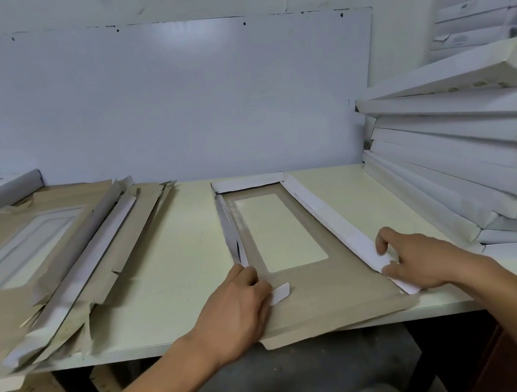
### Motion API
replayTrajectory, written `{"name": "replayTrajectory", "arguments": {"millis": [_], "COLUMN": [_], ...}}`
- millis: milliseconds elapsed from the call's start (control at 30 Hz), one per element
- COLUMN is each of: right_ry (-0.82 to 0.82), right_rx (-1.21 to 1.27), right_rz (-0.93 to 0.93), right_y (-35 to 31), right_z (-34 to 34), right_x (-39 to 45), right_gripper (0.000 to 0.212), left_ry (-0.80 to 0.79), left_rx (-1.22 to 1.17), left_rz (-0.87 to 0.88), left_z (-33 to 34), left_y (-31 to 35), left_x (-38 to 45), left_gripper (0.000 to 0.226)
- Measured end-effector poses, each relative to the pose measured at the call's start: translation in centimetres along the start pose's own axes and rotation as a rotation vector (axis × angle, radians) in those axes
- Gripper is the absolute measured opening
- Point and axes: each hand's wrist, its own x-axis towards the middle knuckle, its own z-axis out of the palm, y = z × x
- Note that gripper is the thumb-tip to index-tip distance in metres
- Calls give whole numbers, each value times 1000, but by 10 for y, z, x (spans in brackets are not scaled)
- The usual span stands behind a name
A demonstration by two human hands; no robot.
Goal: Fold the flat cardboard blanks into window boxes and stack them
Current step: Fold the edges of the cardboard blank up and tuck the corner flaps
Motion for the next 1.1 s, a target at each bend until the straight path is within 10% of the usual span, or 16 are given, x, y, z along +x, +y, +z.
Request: {"name": "replayTrajectory", "arguments": {"millis": [567, 900, 1100], "right_ry": [-222, -227, -405], "right_rx": [606, 641, 826], "right_rz": [82, 131, 4], "right_y": [-2, -9, -11], "right_z": [-1, -3, -11], "right_x": [12, 12, 5], "right_gripper": [20, 13, 53], "left_ry": [-38, -143, -211], "left_rx": [-48, -83, -94], "left_rz": [95, 104, 158], "left_z": [-5, -4, -10], "left_y": [-6, -8, -9], "left_x": [3, -1, -4], "left_gripper": [12, 67, 99]}}
